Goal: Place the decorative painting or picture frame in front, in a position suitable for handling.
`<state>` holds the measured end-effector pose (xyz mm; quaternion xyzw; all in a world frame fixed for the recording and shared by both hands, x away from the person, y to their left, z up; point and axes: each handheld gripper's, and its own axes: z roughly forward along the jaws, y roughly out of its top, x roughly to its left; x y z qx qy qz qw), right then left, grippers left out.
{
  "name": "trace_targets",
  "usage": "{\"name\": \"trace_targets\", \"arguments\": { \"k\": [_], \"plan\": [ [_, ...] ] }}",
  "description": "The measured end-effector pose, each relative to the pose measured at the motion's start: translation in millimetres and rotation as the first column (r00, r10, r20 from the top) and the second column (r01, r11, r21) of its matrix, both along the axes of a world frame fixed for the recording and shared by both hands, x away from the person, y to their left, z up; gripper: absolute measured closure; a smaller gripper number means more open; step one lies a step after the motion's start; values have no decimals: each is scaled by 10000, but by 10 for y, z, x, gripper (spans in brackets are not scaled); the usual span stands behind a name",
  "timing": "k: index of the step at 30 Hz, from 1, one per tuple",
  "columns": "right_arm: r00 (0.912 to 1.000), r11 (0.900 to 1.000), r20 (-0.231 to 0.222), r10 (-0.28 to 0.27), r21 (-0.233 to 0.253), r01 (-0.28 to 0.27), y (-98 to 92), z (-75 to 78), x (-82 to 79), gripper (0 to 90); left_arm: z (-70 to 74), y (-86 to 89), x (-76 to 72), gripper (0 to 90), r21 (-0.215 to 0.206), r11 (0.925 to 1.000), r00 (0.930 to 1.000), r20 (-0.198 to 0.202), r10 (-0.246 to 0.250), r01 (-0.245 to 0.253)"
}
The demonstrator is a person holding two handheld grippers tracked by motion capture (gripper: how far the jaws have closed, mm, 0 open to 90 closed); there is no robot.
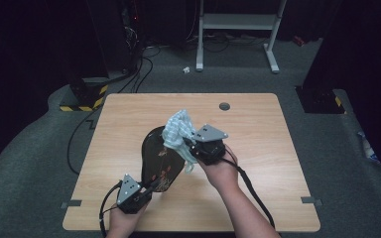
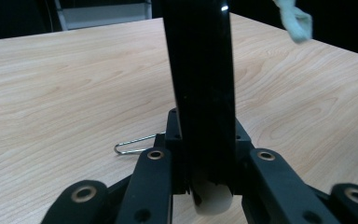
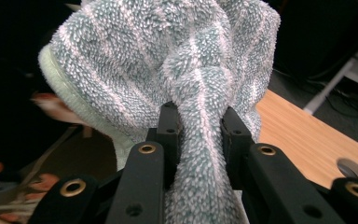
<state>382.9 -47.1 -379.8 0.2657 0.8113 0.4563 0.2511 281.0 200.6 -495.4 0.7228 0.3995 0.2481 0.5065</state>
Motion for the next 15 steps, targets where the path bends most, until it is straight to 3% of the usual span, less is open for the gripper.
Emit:
{"name": "trace_targets", "arguments": {
  "k": [4, 5, 7, 15],
  "plan": [
    [9963, 9965, 182, 837, -11, -837, 158, 14, -221, 741, 0, -1, 0, 773, -13, 10000, 10000, -6, 15, -15],
    [9963, 9965, 182, 837, -11, -837, 158, 14, -221, 741, 0, -1, 0, 773, -13, 10000, 10000, -6, 15, -15],
    [9909, 9911, 200, 1331, -6, -1332, 245, 6, -340, 740, -1, -2, 1, 773, -31, 10000, 10000, 0, 22, -22],
    [9794, 9794, 202, 2008, 173, -2012, 368, 40, -504, 740, -2, -4, -2, 772, 55, 10000, 10000, 62, 57, -58]
  ]
}}
